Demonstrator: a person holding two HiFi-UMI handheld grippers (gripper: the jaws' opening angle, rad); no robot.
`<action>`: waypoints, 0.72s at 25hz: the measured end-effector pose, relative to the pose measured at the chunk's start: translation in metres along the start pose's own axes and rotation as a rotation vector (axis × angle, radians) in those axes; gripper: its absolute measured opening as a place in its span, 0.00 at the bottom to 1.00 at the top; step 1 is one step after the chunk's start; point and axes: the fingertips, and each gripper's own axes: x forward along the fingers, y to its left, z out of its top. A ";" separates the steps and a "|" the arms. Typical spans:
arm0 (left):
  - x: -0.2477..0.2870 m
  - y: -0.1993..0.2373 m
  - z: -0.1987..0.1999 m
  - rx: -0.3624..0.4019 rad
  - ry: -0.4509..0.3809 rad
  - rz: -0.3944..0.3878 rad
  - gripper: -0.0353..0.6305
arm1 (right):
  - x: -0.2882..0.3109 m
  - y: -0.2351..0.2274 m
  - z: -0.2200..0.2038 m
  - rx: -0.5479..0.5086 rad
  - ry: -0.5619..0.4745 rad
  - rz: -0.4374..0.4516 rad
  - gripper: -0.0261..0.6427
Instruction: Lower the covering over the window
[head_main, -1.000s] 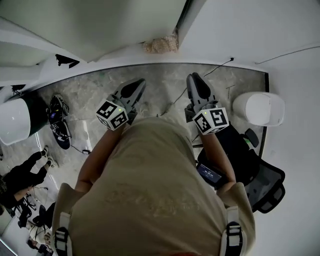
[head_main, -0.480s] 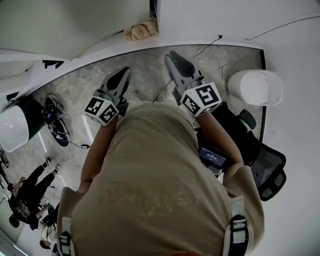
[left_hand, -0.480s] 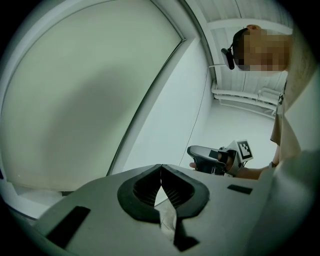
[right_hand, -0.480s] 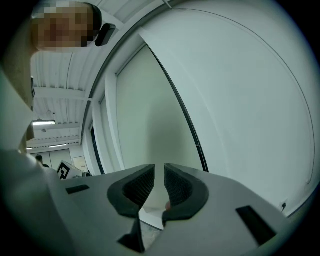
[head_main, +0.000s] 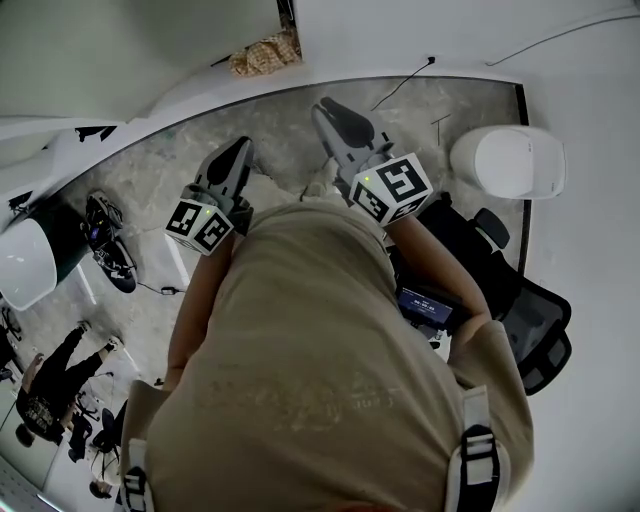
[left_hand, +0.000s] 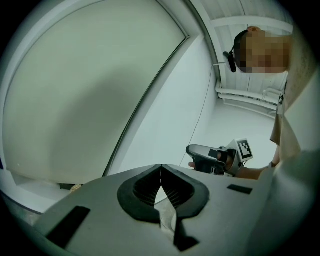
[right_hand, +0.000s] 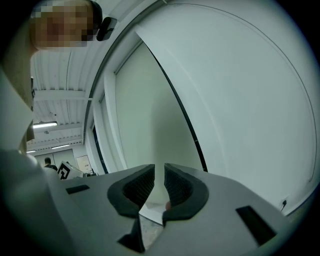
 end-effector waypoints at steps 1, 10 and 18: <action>0.001 0.002 0.001 0.001 -0.001 0.000 0.08 | 0.000 -0.001 0.002 0.002 -0.003 -0.002 0.11; 0.007 0.028 0.030 0.023 0.004 -0.040 0.08 | 0.033 0.006 0.008 0.010 -0.012 -0.023 0.11; -0.010 0.087 0.067 0.031 -0.022 -0.043 0.08 | 0.093 0.023 0.017 -0.012 -0.017 -0.031 0.11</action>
